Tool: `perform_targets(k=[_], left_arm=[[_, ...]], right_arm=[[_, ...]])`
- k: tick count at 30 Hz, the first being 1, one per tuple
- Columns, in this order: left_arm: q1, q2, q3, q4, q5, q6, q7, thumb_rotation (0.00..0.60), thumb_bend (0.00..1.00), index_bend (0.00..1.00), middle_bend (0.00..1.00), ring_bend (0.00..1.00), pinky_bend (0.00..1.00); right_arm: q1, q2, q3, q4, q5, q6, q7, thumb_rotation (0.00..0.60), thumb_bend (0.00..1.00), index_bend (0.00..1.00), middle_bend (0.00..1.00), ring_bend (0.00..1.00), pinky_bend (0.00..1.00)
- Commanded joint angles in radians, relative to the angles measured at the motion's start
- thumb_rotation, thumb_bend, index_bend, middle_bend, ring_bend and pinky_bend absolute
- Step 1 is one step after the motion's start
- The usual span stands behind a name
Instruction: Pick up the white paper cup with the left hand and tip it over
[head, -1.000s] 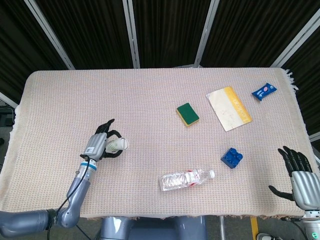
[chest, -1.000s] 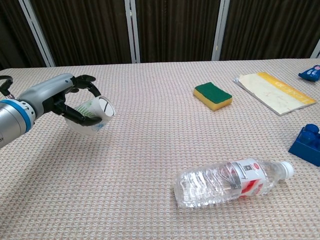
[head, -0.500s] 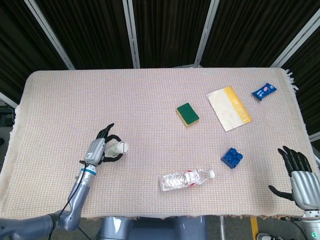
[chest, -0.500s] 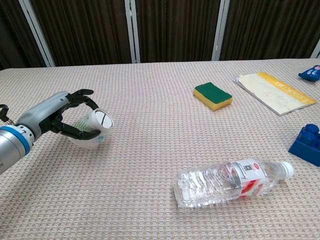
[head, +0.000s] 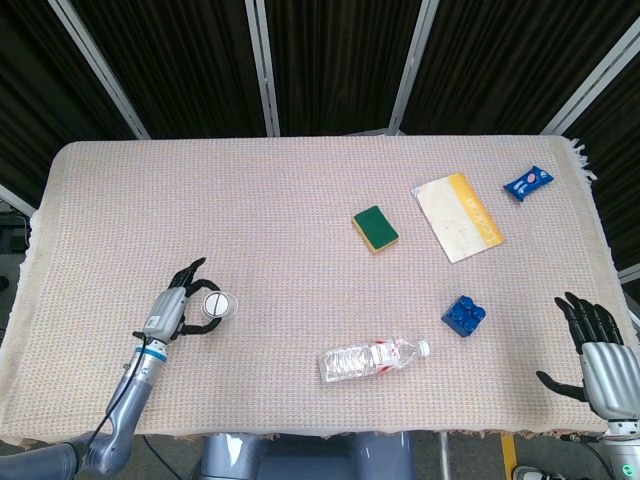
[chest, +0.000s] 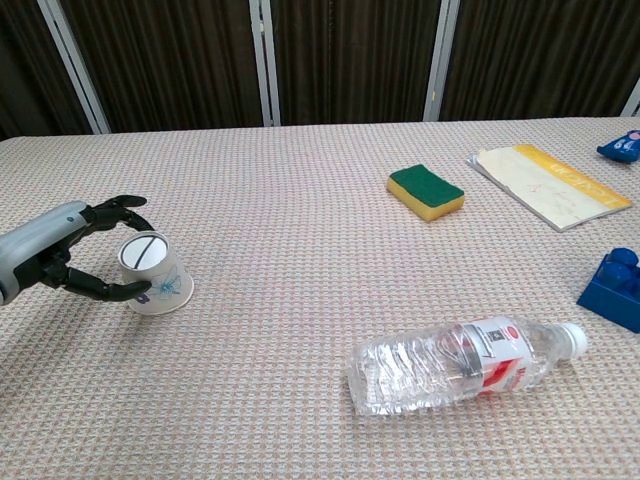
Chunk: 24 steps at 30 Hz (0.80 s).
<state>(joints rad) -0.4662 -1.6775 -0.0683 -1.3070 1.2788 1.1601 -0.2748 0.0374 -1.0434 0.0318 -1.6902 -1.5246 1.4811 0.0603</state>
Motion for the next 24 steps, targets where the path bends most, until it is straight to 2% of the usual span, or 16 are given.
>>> perform_targets(k=[1, 2, 4, 10, 18, 20, 24], left_arm=[[0.012, 0.023, 0.014, -0.007, 0.017, -0.004, -0.003, 0.6, 0.19, 0.09, 0.0, 0.0, 0.0], [0.013, 0.034, 0.017, -0.014, 0.019, -0.012, -0.002, 0.6, 0.19, 0.03, 0.0, 0.0, 0.0], [0.018, 0.056, 0.017, -0.036, 0.024, -0.012, 0.002, 0.6, 0.19, 0.0, 0.0, 0.0, 0.0], [0.056, 0.121, 0.022, -0.095, 0.08, 0.078, 0.06, 0.6, 0.17, 0.0, 0.0, 0.0, 0.0], [0.162, 0.264, 0.077, -0.228, 0.139, 0.277, 0.424, 0.6, 0.13, 0.0, 0.0, 0.0, 0.0], [0.216, 0.335, 0.114, -0.295, 0.15, 0.341, 0.536, 0.6, 0.11, 0.0, 0.0, 0.0, 0.0], [0.264, 0.411, 0.147, -0.395, 0.158, 0.377, 0.569, 0.6, 0.09, 0.0, 0.0, 0.0, 0.0]], right_arm=[[0.0, 0.0, 0.0, 0.0, -0.001, 0.001, -0.001, 0.6, 0.04, 0.0, 0.0, 0.0, 0.0], [0.0, 0.0, 0.0, 0.0, -0.001, 0.001, -0.003, 0.6, 0.04, 0.0, 0.0, 0.0, 0.0], [-0.001, 0.0, 0.0, 0.0, -0.001, 0.002, -0.005, 0.6, 0.04, 0.0, 0.0, 0.0, 0.0], [0.0, -0.004, -0.001, 0.004, -0.004, 0.001, -0.01, 0.6, 0.05, 0.0, 0.0, 0.0, 0.0], [0.003, -0.011, -0.001, 0.008, -0.004, -0.002, -0.02, 0.6, 0.04, 0.02, 0.0, 0.0, 0.0], [0.003, -0.012, 0.001, 0.008, 0.0, -0.002, -0.023, 0.6, 0.04, 0.04, 0.0, 0.0, 0.0], [0.003, -0.013, 0.006, 0.008, -0.002, 0.007, -0.023, 0.6, 0.04, 0.08, 0.0, 0.0, 0.0]])
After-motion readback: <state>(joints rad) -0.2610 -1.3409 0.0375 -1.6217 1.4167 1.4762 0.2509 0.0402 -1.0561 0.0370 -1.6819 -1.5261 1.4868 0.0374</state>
